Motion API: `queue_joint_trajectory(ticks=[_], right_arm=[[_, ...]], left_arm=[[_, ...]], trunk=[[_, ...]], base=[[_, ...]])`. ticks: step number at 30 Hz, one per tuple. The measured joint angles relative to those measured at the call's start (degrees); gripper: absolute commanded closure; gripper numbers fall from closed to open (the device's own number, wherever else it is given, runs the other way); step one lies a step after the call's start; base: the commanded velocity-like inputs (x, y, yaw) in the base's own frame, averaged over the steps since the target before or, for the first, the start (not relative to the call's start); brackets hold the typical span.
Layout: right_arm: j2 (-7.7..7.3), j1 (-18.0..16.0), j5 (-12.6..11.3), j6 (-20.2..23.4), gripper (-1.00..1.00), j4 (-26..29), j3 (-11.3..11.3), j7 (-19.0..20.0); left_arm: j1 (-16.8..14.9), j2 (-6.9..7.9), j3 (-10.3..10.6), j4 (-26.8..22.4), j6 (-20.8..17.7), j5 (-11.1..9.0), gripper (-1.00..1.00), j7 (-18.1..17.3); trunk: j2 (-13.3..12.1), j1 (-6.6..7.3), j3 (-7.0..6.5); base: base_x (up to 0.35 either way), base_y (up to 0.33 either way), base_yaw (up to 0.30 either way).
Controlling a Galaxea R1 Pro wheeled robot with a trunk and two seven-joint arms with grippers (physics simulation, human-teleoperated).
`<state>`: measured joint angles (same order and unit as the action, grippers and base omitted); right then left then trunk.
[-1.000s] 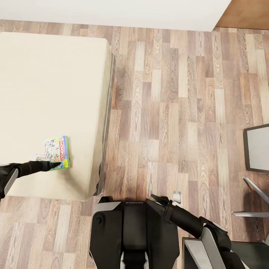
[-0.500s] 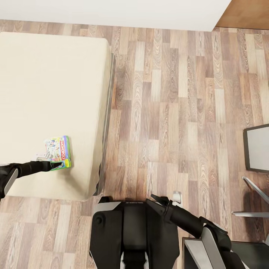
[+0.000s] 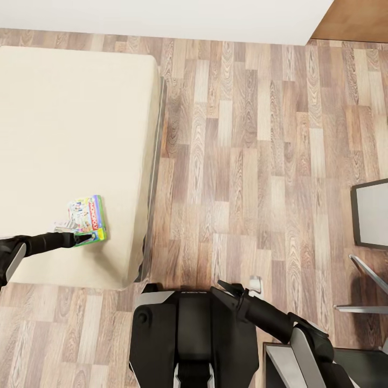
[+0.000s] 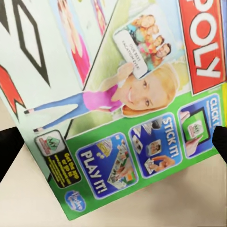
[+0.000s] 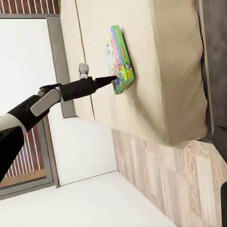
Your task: Put all the toys in the child's room - the three board games (two on the bed and one on the table), the two jigsaw puzzles on the table, and the tennis ball on the table - inside the toy box on the table in the child's room.
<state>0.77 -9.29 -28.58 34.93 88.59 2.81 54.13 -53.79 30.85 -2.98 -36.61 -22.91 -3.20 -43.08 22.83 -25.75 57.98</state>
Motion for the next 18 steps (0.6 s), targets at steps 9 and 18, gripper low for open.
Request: queue_joint_trajectory(ticks=[9,18], right_arm=[[-0.11,-0.01,-0.17,0.00,-1.00,0.00,0.00,0.00],[-0.20,-0.02,-0.31,0.00,-1.00,0.00,0.00,0.08]], left_arm=[[0.01,0.00,-0.11,0.00,-0.01,-0.09,-1.00,-1.36],[-0.01,-0.08,-0.19,0.03,-0.01,-0.14,-1.00,-3.06]], trunk=[[0.00,0.00,0.00],[0.00,0.00,0.00]], base=[[0.000,0.000,0.000],[0.000,0.000,0.000]])
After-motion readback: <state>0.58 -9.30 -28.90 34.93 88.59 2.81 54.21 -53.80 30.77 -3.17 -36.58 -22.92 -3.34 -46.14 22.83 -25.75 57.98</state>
